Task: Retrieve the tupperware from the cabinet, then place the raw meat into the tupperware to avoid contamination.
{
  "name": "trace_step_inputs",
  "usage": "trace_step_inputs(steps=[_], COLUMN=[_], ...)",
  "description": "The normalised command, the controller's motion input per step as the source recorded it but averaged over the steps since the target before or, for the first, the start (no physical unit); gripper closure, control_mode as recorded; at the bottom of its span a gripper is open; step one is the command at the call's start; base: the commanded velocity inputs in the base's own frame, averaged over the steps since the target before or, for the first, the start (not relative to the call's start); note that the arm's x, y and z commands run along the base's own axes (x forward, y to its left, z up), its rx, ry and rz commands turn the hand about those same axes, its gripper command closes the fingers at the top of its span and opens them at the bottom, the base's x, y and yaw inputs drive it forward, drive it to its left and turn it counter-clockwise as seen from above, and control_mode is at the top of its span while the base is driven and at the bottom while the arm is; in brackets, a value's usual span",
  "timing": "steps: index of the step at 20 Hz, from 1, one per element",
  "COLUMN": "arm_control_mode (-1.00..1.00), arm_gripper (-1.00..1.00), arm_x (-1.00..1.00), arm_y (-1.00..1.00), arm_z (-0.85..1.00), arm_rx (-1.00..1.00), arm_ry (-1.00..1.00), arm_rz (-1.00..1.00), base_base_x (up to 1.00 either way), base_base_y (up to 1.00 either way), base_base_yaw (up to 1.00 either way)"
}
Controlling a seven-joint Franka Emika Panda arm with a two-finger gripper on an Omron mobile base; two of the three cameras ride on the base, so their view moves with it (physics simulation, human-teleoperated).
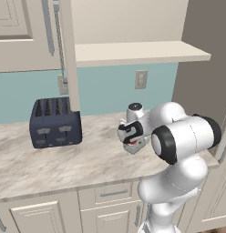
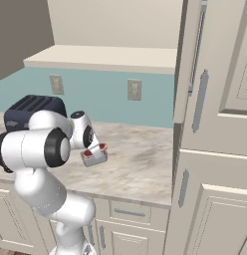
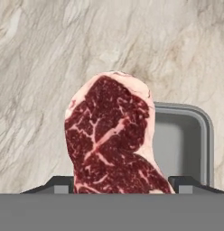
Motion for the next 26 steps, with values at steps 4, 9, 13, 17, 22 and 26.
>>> trace_step_inputs(steps=[4, 9, 13, 17, 22, 26], arm_control_mode=[-1.00, -1.00, -1.00, -1.00, -1.00, -1.00], arm_gripper=[1.00, 1.00, 1.00, -1.00, -1.00, -1.00], arm_x=[0.03, 0.00, 0.00, 0.00, 0.00, 0.00], arm_y=[0.00, 0.00, 0.00, 0.00, 0.00, 0.00], arm_z=[-0.10, -0.04, -0.05, -0.02, 0.00, 0.00], arm_rx=[-0.02, 0.00, 0.00, 0.00, 0.00, 0.00], arm_ry=[-0.03, -0.02, -0.01, 0.00, 0.00, 0.00], arm_rz=[-0.01, 0.00, 0.00, 0.00, 0.00, 0.00], base_base_x=[0.00, 0.00, 0.00, 0.00, 0.00, 0.00], base_base_y=[0.00, 0.00, 0.00, 0.00, 0.00, 0.00], base_base_yaw=[0.00, 0.00, 0.00, 0.00, 0.00, 0.00])
